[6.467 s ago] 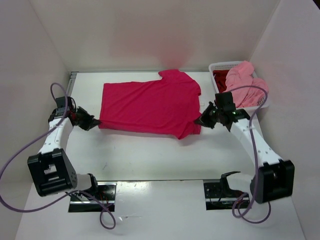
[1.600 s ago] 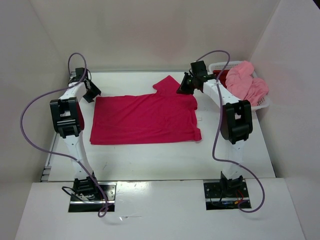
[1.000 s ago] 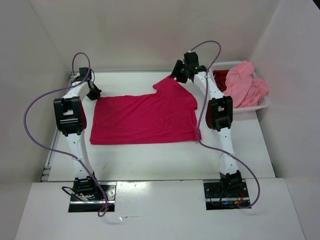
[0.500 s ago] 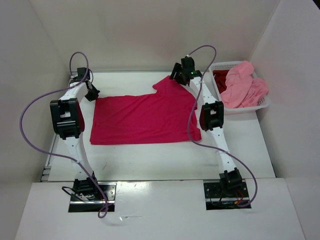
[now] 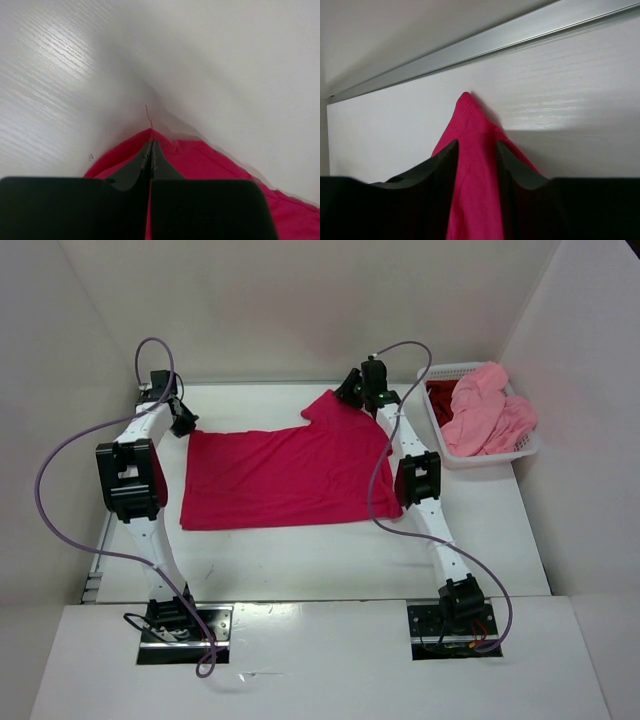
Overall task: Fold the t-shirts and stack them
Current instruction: Grap the side of the flattened tshirt furthest away from the robot with both arms
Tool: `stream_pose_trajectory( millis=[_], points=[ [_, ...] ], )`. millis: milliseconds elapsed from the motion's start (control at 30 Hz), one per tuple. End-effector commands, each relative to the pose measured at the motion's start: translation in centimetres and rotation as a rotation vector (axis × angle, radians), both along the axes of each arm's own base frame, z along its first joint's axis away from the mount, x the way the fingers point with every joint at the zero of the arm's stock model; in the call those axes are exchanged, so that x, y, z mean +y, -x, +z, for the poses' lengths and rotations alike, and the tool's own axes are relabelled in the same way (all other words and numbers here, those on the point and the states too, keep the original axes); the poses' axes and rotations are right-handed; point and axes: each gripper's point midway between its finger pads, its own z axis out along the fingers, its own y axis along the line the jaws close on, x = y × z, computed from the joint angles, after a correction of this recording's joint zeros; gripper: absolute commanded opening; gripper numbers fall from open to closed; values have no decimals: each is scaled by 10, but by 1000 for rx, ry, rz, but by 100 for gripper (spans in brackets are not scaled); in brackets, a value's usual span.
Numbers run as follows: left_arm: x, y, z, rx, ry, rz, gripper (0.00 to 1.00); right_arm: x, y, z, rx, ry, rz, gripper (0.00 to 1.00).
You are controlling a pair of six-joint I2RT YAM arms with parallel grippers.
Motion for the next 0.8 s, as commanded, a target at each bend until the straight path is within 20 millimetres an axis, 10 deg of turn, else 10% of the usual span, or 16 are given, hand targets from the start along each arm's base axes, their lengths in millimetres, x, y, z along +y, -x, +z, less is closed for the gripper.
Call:
stream_pose_trajectory(
  millis=[0,200,300,533,767],
  points=[
    [-13,-4,26,-62,17,-18,0,14,0,-1,-18,-50,34,39],
    [-24,-3,29,-71,16,-38,0,-18,-9,43,-90,28,-18,71],
    [-30,1,22,-53,25,-40,0,-34,-18,79,-156,18,-51,71],
    [-31,-1,22,-61,31,-46,0,-36,-9,-8,8,20,-30,71],
    [-33,-6,22,-73,43,-45,0,-5,10,-26,71,-53,67,61]
  ],
)
